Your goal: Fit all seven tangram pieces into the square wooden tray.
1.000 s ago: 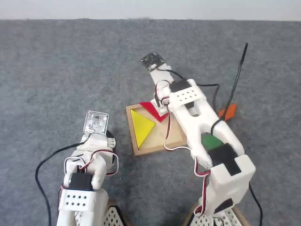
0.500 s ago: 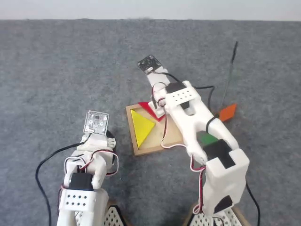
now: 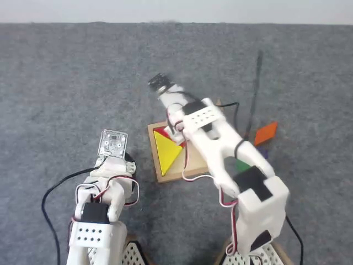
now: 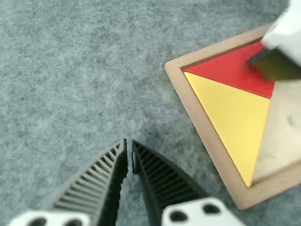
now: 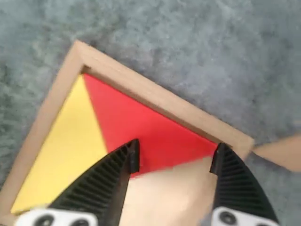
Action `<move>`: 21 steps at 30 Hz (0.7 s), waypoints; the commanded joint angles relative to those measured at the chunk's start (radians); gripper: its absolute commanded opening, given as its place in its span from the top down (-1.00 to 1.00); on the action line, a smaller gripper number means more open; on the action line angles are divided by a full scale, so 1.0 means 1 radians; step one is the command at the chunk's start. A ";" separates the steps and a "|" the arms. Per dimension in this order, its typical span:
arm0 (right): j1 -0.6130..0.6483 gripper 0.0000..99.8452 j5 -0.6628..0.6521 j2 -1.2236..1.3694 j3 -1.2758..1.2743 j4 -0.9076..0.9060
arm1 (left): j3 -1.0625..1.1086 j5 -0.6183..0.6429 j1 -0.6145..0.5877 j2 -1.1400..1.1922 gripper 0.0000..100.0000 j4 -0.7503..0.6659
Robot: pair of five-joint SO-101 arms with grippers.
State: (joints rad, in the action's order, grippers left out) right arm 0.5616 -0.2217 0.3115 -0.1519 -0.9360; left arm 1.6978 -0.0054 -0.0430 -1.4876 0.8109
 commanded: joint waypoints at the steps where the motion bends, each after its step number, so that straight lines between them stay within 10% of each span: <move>1: -0.114 0.48 0.012 -0.208 0.028 -0.124 | -0.008 0.006 -0.005 -0.014 0.97 0.005; 21: -0.550 0.48 0.040 -0.647 -0.468 -0.185 | -0.008 0.006 -0.005 -0.014 0.97 0.005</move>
State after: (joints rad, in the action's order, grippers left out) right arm 0.0706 -0.2048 -0.2209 -0.5999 -1.1278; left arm 1.6978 -0.0054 -0.0430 -1.4876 0.8109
